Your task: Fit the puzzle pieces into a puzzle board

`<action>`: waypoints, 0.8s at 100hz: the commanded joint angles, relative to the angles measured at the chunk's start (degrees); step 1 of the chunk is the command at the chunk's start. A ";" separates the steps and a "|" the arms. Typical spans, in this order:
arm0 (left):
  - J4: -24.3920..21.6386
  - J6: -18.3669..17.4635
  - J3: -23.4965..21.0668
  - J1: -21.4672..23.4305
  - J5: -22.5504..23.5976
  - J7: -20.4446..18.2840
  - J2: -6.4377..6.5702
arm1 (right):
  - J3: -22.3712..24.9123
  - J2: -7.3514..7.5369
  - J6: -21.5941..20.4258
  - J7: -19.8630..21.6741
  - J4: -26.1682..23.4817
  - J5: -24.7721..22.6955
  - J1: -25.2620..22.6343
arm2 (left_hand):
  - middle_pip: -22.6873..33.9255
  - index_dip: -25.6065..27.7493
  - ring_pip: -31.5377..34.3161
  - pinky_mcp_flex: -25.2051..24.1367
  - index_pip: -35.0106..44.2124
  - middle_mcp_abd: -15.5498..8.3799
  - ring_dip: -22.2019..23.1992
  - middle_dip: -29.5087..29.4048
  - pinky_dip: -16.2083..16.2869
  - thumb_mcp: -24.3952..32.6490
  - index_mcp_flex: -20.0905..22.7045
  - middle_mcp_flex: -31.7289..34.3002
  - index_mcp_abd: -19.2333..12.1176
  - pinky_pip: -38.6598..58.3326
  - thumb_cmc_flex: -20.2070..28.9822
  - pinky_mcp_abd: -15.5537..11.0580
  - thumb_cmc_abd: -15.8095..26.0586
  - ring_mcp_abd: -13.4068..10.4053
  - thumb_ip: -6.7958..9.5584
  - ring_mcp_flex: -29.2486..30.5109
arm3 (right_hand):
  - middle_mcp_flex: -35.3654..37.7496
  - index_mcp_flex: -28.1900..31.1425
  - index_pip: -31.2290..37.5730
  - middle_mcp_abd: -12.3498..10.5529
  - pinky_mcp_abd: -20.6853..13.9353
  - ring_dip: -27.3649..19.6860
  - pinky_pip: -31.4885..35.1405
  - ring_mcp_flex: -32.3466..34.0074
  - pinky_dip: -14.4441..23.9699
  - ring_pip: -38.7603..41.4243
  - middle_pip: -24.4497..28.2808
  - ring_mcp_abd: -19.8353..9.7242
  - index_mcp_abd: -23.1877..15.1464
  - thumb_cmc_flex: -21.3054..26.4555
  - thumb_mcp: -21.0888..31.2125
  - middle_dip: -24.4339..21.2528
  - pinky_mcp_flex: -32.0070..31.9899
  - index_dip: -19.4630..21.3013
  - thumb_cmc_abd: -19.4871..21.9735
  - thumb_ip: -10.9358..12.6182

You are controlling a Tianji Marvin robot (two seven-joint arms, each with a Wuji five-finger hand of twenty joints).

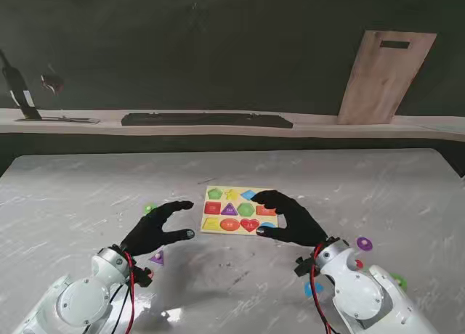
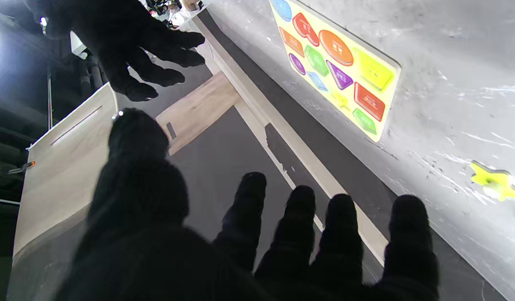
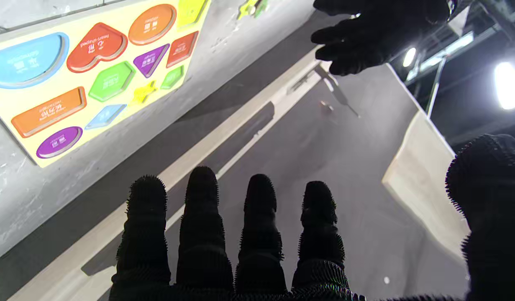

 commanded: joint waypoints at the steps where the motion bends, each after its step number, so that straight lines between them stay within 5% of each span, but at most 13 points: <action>1: -0.27 -0.05 0.15 0.14 -0.50 0.71 0.15 | -0.14 -0.28 0.21 -0.33 0.03 -0.42 -0.13 | -1.28 0.08 -1.51 0.22 -1.42 -1.73 -0.66 -0.68 1.14 -0.98 0.80 0.47 -2.19 -1.06 -0.86 -7.53 -1.02 -2.06 2.57 2.52 | -1.87 -1.82 -1.55 -0.76 -1.79 -0.21 -0.60 -2.01 -0.73 -0.67 -0.57 -1.49 -1.31 -2.21 0.58 -0.21 -0.59 0.87 0.23 1.54; 28: 0.08 2.09 1.54 -0.82 1.84 2.42 -0.10 | -1.26 -0.60 1.20 -2.92 0.61 -3.36 0.76 | -0.76 0.44 -1.01 1.00 -1.21 -1.51 0.11 -0.09 2.08 -0.30 1.65 1.25 -1.97 -1.24 0.42 -7.78 -0.54 -1.94 2.57 3.12 | -0.48 -0.36 -0.83 -0.31 -1.61 1.80 0.48 -0.11 0.81 2.51 1.44 -2.65 -1.06 0.04 0.45 0.62 0.20 1.62 -0.75 1.34; 53: 0.40 8.40 4.57 -2.75 7.51 3.78 -0.08 | -3.96 0.49 4.03 -5.33 2.46 -17.13 4.08 | 1.04 0.98 1.24 1.31 0.04 -0.77 2.07 1.13 5.28 1.01 3.10 3.13 -1.21 2.88 2.89 -7.24 -0.53 -1.03 2.39 3.93 | 3.53 3.76 0.39 0.25 -0.99 5.90 3.94 2.59 3.53 9.70 5.24 -3.60 -1.11 4.70 0.02 2.26 1.05 2.37 -2.24 1.48; 72: 5.99 11.69 9.86 -9.63 13.05 5.12 -0.06 | -6.20 2.32 5.31 -4.62 4.88 -28.57 7.94 | 2.39 1.20 2.70 0.22 1.16 -0.59 2.88 1.85 6.44 3.87 3.36 3.01 -0.64 6.58 5.50 -6.13 -0.79 -1.09 2.56 3.23 | 4.00 4.71 0.71 0.25 -0.45 6.74 5.70 3.11 4.55 11.67 6.05 -4.13 -1.58 5.14 -0.40 2.65 1.21 2.54 -1.22 1.82; 74: 6.59 12.19 10.52 -10.45 13.08 4.94 -0.06 | -6.57 2.46 5.50 -4.48 5.28 -29.32 8.47 | 2.69 0.40 3.25 -0.35 2.03 -0.70 2.27 1.59 4.63 12.55 3.02 2.80 -0.62 8.21 1.48 -6.21 -2.77 -1.24 1.98 2.85 | 3.99 4.82 0.75 0.24 -0.46 6.85 5.94 3.13 4.68 11.93 6.21 -4.14 -1.60 5.13 -0.41 2.73 1.24 2.55 -1.15 1.84; 80: 8.51 13.13 12.39 -12.99 13.20 3.96 0.02 | -7.80 2.78 5.96 -4.05 6.74 -30.79 10.23 | 3.43 0.37 3.88 -0.74 2.11 -0.77 2.81 2.20 4.98 17.11 2.69 2.21 -0.33 9.29 0.20 -6.30 -3.57 -1.34 1.77 2.47 | 3.79 4.89 0.90 0.27 -0.33 7.37 6.62 3.05 5.09 13.06 6.93 -4.25 -1.50 5.46 -0.39 3.05 1.01 2.63 -1.19 1.93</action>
